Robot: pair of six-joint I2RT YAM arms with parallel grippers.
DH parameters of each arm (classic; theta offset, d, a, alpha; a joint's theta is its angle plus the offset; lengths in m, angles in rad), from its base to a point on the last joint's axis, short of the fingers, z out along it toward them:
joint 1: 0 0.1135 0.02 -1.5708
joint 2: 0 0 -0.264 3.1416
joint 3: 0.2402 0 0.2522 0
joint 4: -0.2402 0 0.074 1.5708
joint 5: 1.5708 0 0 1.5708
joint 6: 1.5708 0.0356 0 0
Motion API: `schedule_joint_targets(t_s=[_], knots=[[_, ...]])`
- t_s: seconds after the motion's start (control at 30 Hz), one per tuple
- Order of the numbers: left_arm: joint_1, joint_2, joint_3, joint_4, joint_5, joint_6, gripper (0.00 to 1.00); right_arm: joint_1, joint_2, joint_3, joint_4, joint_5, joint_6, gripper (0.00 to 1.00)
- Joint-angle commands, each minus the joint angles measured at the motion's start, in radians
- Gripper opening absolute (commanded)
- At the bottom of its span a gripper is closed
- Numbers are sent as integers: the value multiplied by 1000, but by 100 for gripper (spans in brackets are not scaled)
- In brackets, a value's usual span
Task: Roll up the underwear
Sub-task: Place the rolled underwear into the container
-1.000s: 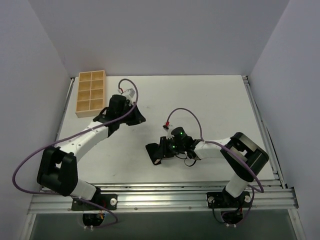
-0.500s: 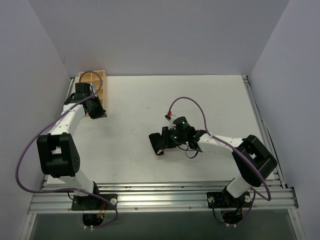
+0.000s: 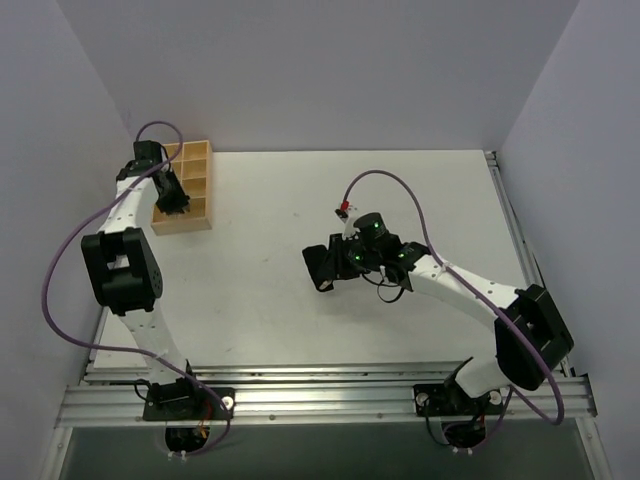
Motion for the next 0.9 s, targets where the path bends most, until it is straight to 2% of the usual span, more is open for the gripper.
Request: schedule_joint_targets(t_s=[0.0,0.13,0.2,0.37,0.53,0.6,0.63,0.67,0.87], knots=[[33,108,160,-56,-33,48,27,-12,-62,43,-63,15,-16,0],[54,179,249,-87,-75,77,28,-19,-86,48,-85,10,-27,0],[68,218,276,-90,-51,85,31,-28,-86,53,-85,6,-31,0],[88,288,337,-135,-3,97,30,-45,-57,69,-82,-5,-47,0],[88,326,330,-145,41,117,22,-55,-22,112,-76,-17,-56,0],[88,320,304,-144,61,119,18,-56,-10,126,-79,-22,-60,0],[88,315,288,-135,76,120,6,-58,-7,134,-85,-22,-70,0],[88,309,274,-129,98,117,2,-58,1,151,-85,-22,-76,0],[62,225,89,-46,129,103,2,-74,10,188,-131,-23,-99,0]])
